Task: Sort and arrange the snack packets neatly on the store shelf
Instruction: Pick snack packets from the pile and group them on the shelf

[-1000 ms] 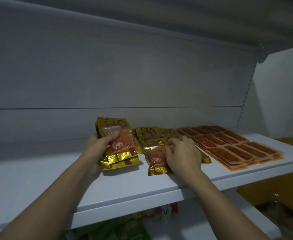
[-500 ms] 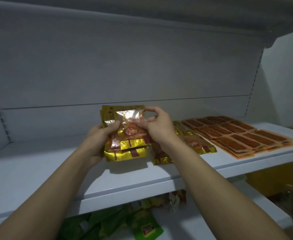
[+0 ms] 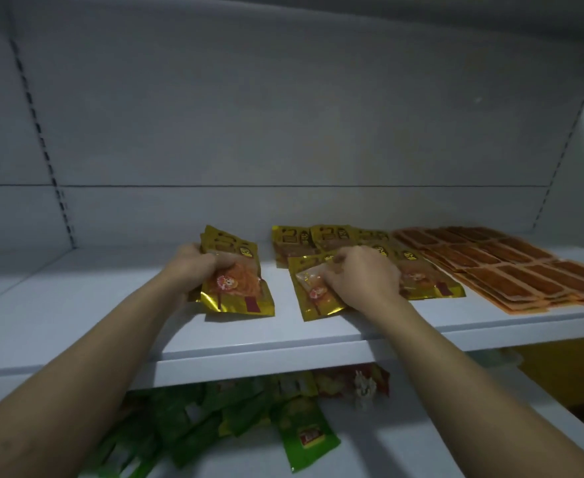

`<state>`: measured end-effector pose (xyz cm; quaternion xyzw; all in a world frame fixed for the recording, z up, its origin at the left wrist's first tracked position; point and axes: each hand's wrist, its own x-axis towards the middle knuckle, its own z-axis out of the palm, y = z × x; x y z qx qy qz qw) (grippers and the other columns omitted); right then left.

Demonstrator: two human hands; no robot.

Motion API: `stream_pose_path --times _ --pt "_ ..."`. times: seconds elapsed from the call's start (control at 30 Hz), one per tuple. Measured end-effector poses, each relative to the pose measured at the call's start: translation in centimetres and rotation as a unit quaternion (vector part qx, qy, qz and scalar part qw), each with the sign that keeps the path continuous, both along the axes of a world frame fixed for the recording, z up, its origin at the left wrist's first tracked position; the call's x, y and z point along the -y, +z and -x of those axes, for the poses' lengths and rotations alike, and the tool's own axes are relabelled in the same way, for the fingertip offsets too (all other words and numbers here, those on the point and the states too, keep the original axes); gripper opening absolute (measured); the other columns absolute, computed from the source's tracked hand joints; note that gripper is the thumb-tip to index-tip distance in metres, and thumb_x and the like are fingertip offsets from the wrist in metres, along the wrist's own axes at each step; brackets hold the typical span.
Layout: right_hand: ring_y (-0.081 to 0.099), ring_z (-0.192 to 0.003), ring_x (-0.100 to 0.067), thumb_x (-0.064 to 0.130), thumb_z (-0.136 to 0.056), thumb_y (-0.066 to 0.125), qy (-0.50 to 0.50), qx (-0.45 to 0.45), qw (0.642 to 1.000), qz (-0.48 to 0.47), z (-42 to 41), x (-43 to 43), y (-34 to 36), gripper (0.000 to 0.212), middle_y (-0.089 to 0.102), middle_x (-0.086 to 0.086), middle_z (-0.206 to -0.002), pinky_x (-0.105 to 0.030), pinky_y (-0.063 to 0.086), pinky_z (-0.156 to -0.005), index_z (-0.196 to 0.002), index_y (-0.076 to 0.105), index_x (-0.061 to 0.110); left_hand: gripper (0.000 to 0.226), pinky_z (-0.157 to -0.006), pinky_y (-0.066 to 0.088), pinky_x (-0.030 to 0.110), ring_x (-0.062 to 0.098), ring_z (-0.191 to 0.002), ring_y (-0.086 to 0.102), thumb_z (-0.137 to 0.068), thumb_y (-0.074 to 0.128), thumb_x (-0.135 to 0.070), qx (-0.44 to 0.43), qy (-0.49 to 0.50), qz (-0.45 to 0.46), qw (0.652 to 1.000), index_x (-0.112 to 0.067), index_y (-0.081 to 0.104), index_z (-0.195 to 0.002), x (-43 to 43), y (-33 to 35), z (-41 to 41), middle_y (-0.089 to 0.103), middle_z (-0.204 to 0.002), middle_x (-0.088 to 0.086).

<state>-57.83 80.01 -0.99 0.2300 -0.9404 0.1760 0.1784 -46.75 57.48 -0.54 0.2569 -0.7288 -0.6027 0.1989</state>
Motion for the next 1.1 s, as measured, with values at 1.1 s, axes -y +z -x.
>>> stream_pose_path --times 1.1 --pt "0.062 -0.107 -0.017 0.051 -0.090 0.063 0.097 0.093 0.991 0.003 5.2 -3.0 3.7 0.033 0.070 0.004 -0.115 -0.030 0.049 -0.084 -0.114 0.071 0.030 0.052 -0.084 0.048 0.032 0.030 -0.109 0.059 -0.095 0.054 -0.050 0.237 -0.044 0.480 0.844 -0.012 0.053 -0.130 -1.2 3.3 9.9 0.064 -0.121 0.012"
